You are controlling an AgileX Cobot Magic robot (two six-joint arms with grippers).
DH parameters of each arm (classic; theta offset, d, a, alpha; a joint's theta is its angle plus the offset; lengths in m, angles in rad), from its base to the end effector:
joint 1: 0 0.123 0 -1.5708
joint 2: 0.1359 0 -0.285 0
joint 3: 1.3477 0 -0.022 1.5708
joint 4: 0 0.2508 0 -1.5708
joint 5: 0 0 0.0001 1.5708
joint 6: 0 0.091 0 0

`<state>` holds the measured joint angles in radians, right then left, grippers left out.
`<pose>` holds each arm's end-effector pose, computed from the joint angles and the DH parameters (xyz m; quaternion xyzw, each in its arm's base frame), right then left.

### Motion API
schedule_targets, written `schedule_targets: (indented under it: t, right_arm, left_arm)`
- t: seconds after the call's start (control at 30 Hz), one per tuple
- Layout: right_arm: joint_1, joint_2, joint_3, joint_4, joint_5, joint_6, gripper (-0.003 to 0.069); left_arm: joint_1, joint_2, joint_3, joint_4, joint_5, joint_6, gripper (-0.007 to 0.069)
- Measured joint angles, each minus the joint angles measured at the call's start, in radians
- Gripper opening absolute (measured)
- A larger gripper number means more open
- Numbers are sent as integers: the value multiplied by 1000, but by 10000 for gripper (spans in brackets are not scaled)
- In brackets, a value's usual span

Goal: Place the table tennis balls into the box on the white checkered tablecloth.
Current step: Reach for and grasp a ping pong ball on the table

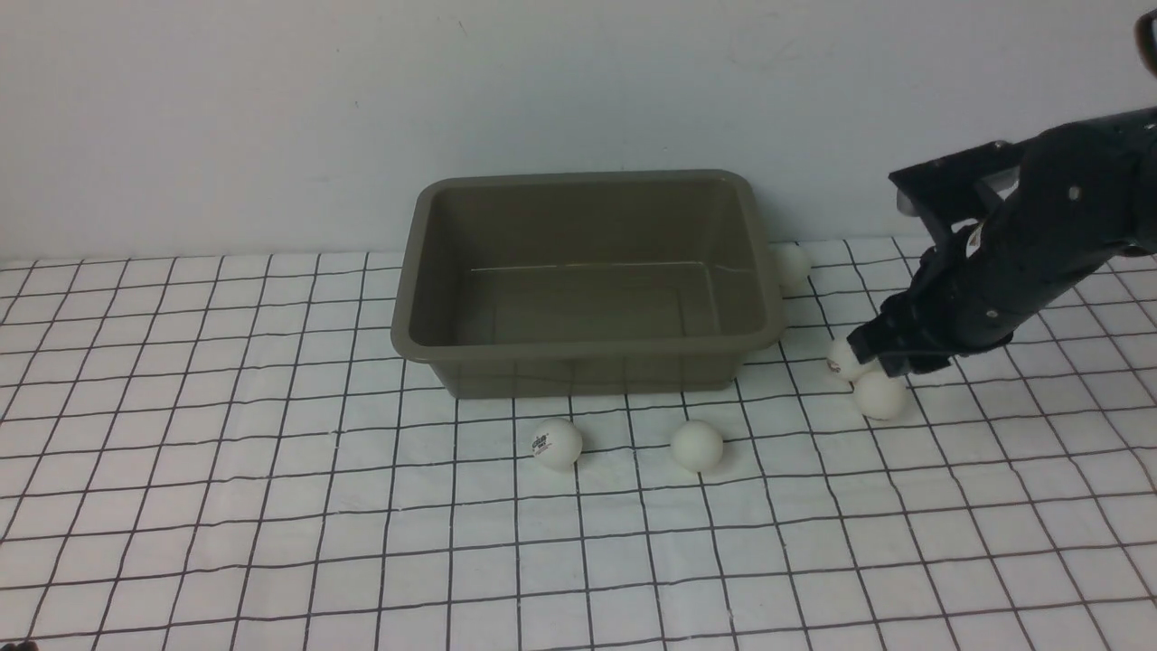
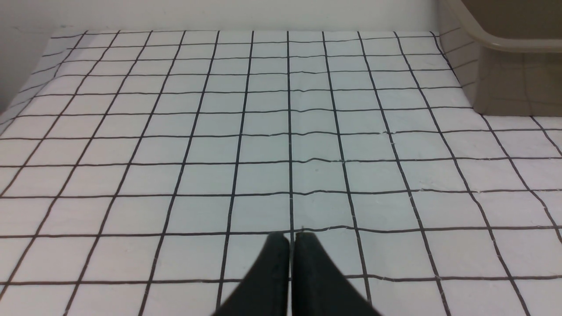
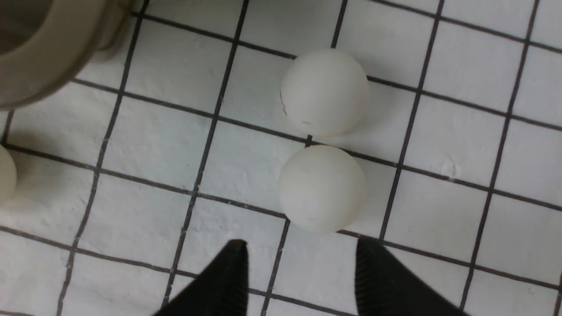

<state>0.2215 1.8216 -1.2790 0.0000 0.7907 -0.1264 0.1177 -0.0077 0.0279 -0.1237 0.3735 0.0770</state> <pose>0.3623 0.0816 0.2101 -0.1708 0.9720 0.0077 0.1615 0.0529 0.0021 0.1709 -0.0495 0.8044 0.0054 0.5920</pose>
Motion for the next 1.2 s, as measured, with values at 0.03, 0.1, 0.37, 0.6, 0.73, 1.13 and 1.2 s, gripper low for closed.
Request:
schedule_targets:
  t: [0.03, 0.1, 0.37, 0.6, 0.73, 1.13, 1.2]
  right_arm:
    - [0, 6, 0, 0, -1, 0, 365]
    - [0, 18, 0, 0, -5, 0, 446]
    - [0, 97, -43, 0, -28, 7, 549]
    - [0, 188, -140, -9, -4, 22, 551]
    - [0, 232, -181, -28, 41, 43, 551]
    - [0, 263, -190, -55, 61, 70, 444]
    - [0, 263, -191, -60, 63, 71, 389]
  left_arm:
    - [0, 0, 0, 0, 0, 0, -4]
    - [0, 0, 0, 0, 0, 0, -4]
    - [0, 0, 0, 0, 0, 0, -4]
    - [0, 0, 0, 0, 0, 0, -4]
    - [0, 0, 0, 0, 0, 0, -4]
    - [0, 0, 0, 0, 0, 0, -4]
    - [0, 0, 0, 0, 0, 0, -4]
